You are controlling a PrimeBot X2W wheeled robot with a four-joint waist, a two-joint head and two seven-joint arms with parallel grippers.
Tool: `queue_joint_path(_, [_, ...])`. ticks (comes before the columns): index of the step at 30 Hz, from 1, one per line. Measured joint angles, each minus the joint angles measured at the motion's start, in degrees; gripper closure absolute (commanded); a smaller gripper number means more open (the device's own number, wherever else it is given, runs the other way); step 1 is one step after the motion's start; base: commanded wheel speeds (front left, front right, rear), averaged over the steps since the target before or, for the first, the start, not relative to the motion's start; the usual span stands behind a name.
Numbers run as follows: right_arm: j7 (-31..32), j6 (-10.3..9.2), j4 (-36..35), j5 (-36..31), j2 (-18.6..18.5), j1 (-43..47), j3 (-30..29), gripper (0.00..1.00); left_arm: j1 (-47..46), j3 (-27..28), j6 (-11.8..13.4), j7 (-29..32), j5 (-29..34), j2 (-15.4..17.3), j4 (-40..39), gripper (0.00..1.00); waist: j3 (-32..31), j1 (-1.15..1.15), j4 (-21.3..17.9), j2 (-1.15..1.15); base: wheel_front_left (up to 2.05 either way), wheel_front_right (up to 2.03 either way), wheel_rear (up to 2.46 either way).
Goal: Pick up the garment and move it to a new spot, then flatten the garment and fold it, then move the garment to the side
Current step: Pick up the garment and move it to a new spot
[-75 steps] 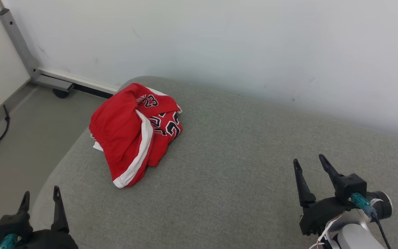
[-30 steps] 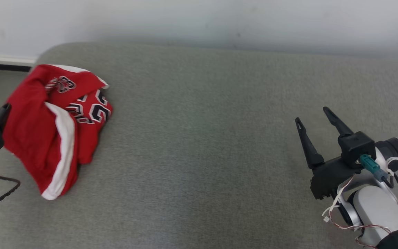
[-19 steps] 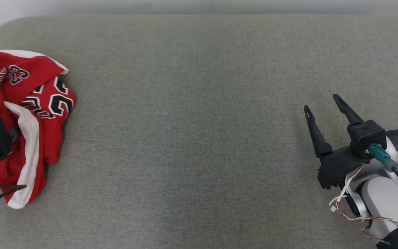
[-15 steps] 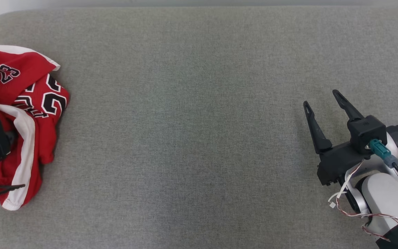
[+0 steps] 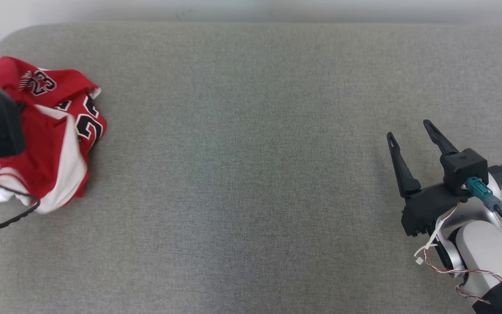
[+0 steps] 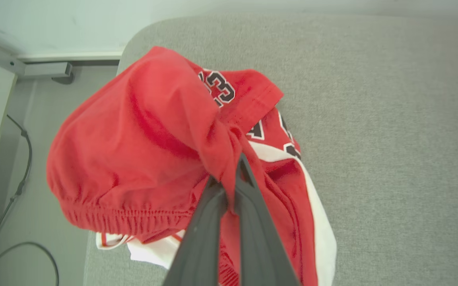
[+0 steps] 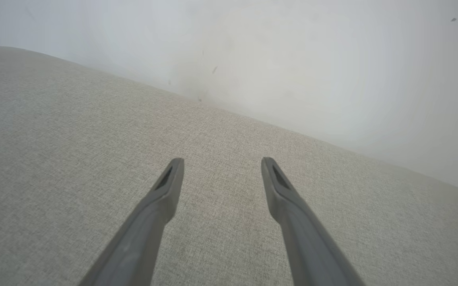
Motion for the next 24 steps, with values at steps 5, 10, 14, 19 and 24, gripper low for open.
queue_joint_path(5, [-0.63,0.00,1.83,1.02,0.53,0.49,-0.55,0.00,-1.01,-3.68,0.00,-4.31,-1.16,0.27,-5.22,1.00,-2.25,-0.01,0.26,0.00,0.00,0.00,0.00])
queue_joint_path(10, [-1.71,0.00,3.49,2.75,2.75,1.55,-0.46,0.00,-1.11,-7.86,0.00,-9.62,-7.57,0.65,-14.07,1.00,-5.63,-0.01,-0.09,-0.01,0.00,0.00,0.00])
queue_joint_path(14, [-2.54,0.00,4.22,3.02,3.87,1.62,-0.43,0.00,-0.70,-11.87,0.00,-11.90,-10.10,0.65,-20.40,1.00,-7.07,-0.01,-1.54,-0.01,0.00,0.00,0.00])
queue_joint_path(19, [-3.20,-0.01,5.02,3.61,4.43,2.60,-0.69,0.00,0.87,-16.45,0.00,-14.29,-14.69,-0.51,-27.94,1.00,-8.16,-0.02,-4.31,-0.01,0.00,0.00,0.00])
queue_joint_path(24, [-4.12,-0.02,5.38,3.99,5.04,2.58,-1.00,0.00,2.96,-20.50,0.00,-15.95,-16.22,-1.96,-33.06,1.00,-8.89,-0.01,-7.54,-0.01,0.00,0.00,0.00])
